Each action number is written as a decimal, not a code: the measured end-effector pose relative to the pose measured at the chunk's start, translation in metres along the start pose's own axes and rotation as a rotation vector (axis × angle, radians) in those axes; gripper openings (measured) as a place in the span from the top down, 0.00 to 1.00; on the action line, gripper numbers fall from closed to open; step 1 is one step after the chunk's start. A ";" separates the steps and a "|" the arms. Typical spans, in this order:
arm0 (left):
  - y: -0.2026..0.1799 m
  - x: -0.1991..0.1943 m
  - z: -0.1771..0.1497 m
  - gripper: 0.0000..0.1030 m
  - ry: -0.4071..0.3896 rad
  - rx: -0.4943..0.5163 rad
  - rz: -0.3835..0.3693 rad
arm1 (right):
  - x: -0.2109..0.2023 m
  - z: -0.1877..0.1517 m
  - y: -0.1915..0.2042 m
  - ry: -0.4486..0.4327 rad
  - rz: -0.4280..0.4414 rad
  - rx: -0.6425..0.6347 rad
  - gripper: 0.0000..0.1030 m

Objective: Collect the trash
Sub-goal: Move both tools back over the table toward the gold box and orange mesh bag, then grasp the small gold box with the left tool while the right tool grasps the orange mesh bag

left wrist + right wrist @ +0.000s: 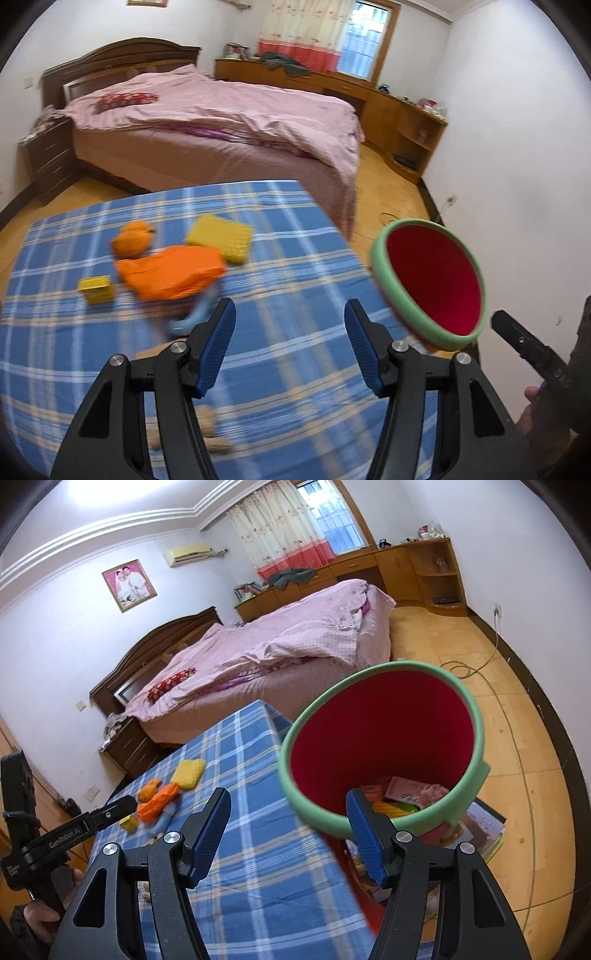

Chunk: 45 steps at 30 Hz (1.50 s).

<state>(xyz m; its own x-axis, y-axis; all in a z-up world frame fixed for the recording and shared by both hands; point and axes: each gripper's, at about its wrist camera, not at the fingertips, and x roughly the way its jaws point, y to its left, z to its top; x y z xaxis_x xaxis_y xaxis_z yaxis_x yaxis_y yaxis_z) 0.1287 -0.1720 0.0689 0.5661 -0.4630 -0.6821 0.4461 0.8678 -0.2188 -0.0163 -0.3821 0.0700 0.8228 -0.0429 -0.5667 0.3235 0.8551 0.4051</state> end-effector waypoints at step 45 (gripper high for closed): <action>0.199 0.059 -0.005 0.57 0.028 -0.296 0.174 | 0.082 -0.029 0.098 0.172 -0.055 -0.126 0.34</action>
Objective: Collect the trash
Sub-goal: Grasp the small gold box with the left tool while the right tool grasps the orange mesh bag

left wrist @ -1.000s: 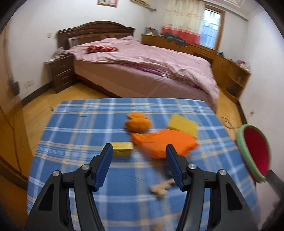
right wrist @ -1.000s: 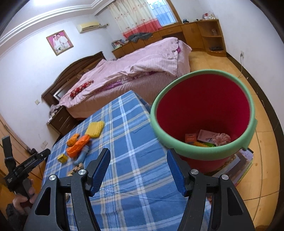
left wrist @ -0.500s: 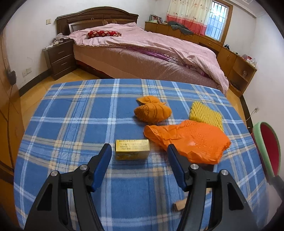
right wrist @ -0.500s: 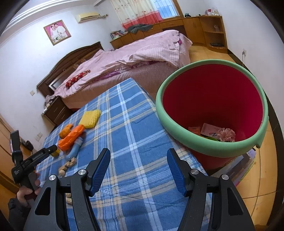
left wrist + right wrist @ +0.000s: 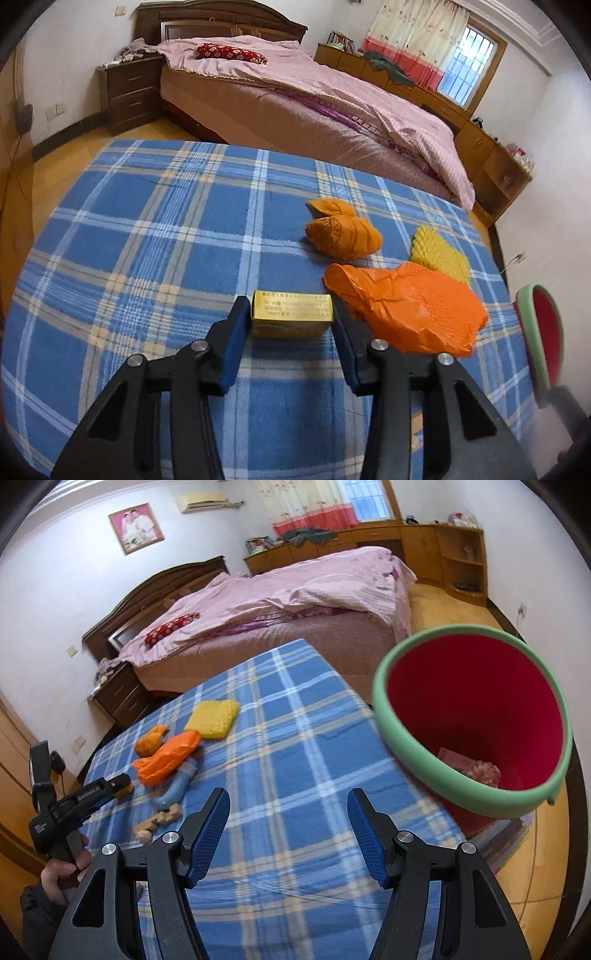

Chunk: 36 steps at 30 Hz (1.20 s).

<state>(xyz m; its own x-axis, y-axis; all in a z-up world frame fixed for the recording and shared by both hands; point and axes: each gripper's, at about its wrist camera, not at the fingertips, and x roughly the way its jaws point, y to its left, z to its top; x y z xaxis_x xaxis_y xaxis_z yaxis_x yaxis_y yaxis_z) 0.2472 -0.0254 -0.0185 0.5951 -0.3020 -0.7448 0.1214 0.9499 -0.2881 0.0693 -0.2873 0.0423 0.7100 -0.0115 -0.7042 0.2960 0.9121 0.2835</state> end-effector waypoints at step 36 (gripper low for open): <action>0.053 -0.026 0.010 0.57 -0.078 -0.151 0.031 | 0.164 0.019 0.172 0.231 0.035 -0.479 0.39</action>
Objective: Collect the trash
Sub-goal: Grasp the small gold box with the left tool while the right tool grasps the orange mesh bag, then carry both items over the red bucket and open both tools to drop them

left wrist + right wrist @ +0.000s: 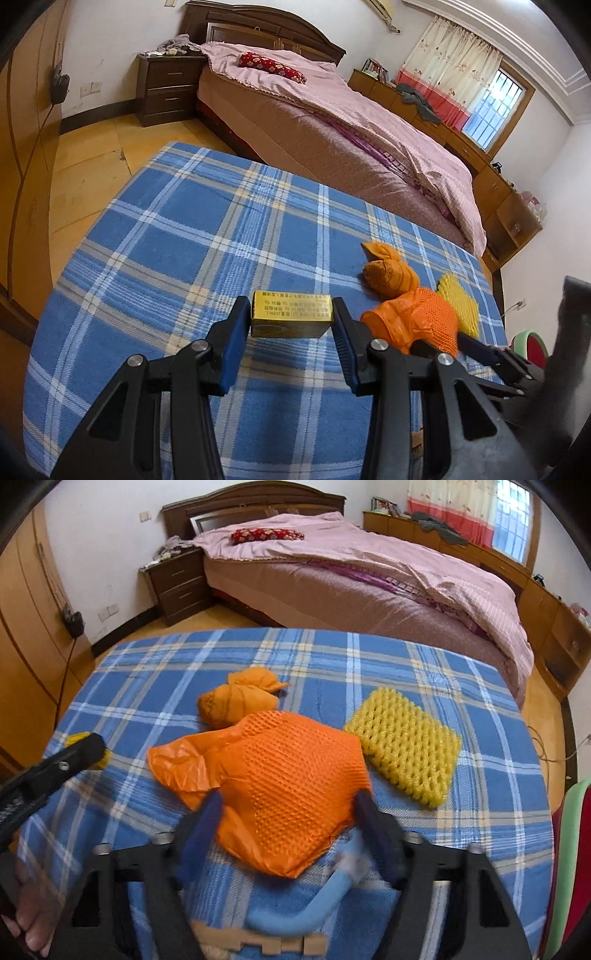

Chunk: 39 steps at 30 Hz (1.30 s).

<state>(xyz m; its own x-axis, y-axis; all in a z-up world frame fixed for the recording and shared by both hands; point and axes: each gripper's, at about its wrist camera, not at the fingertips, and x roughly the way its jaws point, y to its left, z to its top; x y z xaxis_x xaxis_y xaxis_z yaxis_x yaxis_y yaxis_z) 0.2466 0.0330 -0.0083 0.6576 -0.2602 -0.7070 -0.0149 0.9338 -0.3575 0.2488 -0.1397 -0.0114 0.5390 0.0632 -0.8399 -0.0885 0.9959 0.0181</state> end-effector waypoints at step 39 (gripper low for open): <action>-0.104 -0.050 -0.035 0.57 0.000 0.231 -0.160 | -0.197 -0.152 -0.150 -0.360 -0.091 0.442 0.89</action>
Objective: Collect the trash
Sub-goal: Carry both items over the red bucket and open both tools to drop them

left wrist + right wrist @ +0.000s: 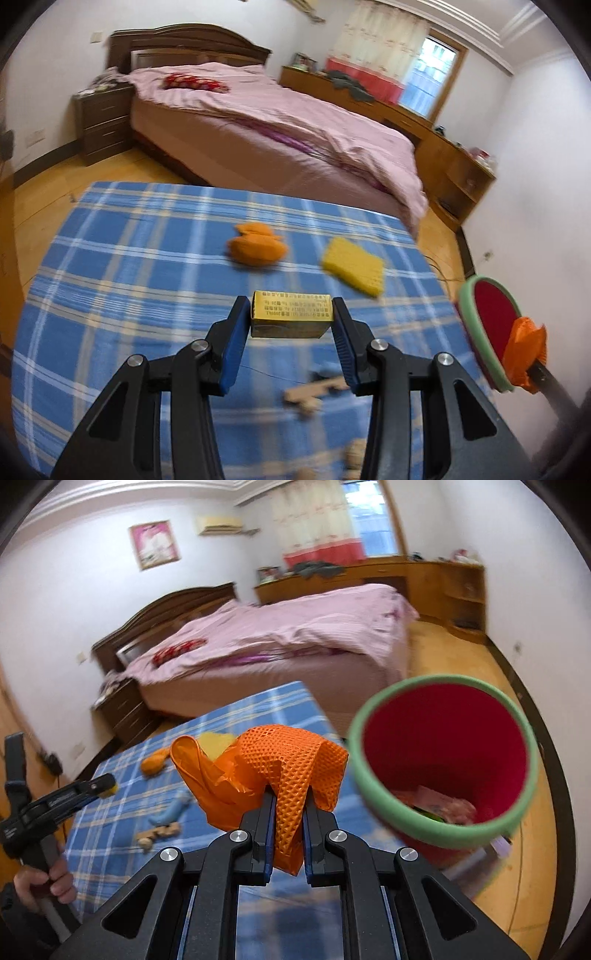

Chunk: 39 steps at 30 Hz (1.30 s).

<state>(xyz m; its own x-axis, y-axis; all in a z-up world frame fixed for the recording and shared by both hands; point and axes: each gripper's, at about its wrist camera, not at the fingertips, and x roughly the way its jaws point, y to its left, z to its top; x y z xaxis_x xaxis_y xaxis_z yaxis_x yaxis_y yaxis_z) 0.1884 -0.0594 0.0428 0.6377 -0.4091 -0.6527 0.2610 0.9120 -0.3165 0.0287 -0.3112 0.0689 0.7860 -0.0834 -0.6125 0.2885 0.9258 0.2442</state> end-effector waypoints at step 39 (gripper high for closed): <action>-0.275 0.083 -0.052 0.57 0.195 0.382 -0.278 | -0.007 0.006 -0.165 -0.035 -0.117 0.269 0.88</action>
<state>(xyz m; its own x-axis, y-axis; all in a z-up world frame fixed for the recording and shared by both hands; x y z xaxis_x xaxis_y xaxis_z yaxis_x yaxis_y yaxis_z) 0.1323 -0.3458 0.0400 0.3685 -0.6029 -0.7076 0.6710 0.6993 -0.2463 -0.0210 -0.4652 0.0373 0.7563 -0.2007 -0.6227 0.5091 0.7783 0.3675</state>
